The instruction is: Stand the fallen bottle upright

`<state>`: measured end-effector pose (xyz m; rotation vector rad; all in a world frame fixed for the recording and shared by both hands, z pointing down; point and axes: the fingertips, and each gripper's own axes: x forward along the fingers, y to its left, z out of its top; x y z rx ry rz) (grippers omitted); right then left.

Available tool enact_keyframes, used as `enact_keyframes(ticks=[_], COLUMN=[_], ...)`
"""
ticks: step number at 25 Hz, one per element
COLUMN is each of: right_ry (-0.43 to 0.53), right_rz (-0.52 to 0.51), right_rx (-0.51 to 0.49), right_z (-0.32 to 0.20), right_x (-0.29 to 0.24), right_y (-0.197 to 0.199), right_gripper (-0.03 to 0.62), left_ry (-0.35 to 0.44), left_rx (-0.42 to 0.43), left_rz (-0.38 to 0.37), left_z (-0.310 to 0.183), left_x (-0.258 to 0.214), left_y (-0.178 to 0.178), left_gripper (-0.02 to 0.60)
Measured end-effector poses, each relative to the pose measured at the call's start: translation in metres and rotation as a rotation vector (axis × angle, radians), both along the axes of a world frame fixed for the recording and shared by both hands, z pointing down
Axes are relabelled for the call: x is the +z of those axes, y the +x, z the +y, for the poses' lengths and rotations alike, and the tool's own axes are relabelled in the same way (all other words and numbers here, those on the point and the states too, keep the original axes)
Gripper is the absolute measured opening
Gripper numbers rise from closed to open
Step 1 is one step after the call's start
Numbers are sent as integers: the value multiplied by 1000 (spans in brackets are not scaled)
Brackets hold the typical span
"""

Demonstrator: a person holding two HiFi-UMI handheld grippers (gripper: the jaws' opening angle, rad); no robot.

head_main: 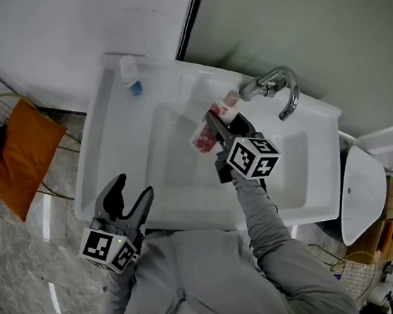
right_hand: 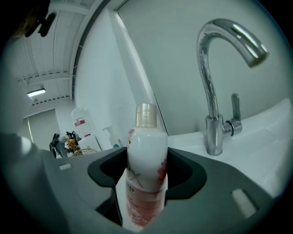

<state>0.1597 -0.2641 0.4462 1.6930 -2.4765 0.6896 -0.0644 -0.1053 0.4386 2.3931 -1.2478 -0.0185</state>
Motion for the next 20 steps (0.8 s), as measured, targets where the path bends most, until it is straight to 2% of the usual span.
enact_keyframes(ticks=[5,11,16,20], right_ry=[115,207,273,288], right_rz=[54,94,115,121], right_rx=[-27,-42,-106,-158], right_z=[-32,-70,-93,-112], right_x=[-40,-67,-79,-70], right_y=[-6,-19,-57,-92], right_gripper=[259,259,258,258], left_ry=[5,-33,-47,-65], left_rx=[-14,-54,-93,-132], left_rz=[-7,-23,-30,-43], left_z=[-1,5,7,9], left_x=[-1,5,8,9], left_y=[-3,-14,-24,-34], left_gripper=[330,330,330,330])
